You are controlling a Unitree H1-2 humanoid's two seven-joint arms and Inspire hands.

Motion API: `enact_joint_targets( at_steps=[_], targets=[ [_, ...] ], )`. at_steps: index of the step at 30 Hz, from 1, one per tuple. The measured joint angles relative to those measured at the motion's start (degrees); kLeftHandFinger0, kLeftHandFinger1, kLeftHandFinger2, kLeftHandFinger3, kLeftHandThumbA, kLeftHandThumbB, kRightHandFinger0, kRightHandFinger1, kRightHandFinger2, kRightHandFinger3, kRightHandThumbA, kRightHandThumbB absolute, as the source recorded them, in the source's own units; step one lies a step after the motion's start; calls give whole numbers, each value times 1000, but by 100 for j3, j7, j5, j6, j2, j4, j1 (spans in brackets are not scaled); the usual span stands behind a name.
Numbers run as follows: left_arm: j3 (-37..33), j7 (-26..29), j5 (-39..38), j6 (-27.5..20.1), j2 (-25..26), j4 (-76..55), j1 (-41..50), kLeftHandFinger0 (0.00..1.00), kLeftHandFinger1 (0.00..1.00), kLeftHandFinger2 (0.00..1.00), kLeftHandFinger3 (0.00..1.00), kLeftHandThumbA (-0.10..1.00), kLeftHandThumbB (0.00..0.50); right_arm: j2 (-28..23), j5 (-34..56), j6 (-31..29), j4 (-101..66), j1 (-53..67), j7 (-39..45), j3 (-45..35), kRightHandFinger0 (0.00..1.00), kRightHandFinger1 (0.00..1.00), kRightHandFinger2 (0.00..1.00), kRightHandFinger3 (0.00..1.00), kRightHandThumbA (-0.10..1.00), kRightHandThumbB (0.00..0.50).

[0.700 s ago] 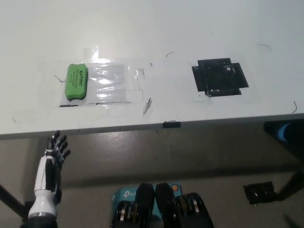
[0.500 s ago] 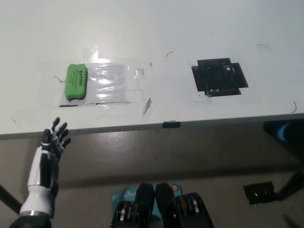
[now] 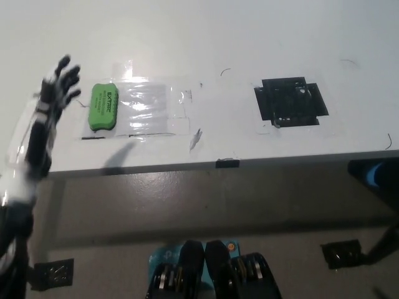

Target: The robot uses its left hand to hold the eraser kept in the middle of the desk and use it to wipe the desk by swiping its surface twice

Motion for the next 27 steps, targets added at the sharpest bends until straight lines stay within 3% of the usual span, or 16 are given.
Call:
enact_joint_targets(
  at_steps=[3,5,8,11,14,17,22,27],
  targets=[
    [-294,-57,247,-76,228,703,-535,1000,1000,1000,1000,1000,172,-15,2,15,-18,3,0,-14,938,938,863,907,1000,94],
    [-559,-53,500,-159,393,1118,-758,1000,1000,1000,1000,1000,171,-12,1,15,-12,7,3,-11,936,940,862,906,1000,99],
    [-901,-48,792,-218,544,1557,-915,1000,1000,1000,1000,1000,208,-11,1,15,-3,18,5,-10,951,948,868,911,1000,93],
    [-1405,-44,1195,-276,727,2119,-1059,1000,1000,1000,1000,1000,340,-9,1,15,7,22,8,-6,948,944,862,898,1000,124],
    [-1867,-40,1539,-285,823,2618,-1195,1000,1000,1000,1000,1000,376,-9,1,15,19,29,9,-6,918,930,843,869,1000,173],
    [-2301,-44,1861,-278,876,3024,-1307,1000,1000,1000,1000,1000,464,-4,1,15,36,36,9,-2,912,935,845,867,1000,149],
    [-3095,-77,2417,-247,892,3729,-1518,1000,1000,1000,1000,1000,500,-3,0,15,61,56,10,2,911,931,844,883,1000,88],
    [-3878,-75,3032,-245,909,4278,-1897,1000,1000,1000,1000,1000,500,-1,0,15,61,119,15,4,895,909,818,847,1000,81]
  ],
)
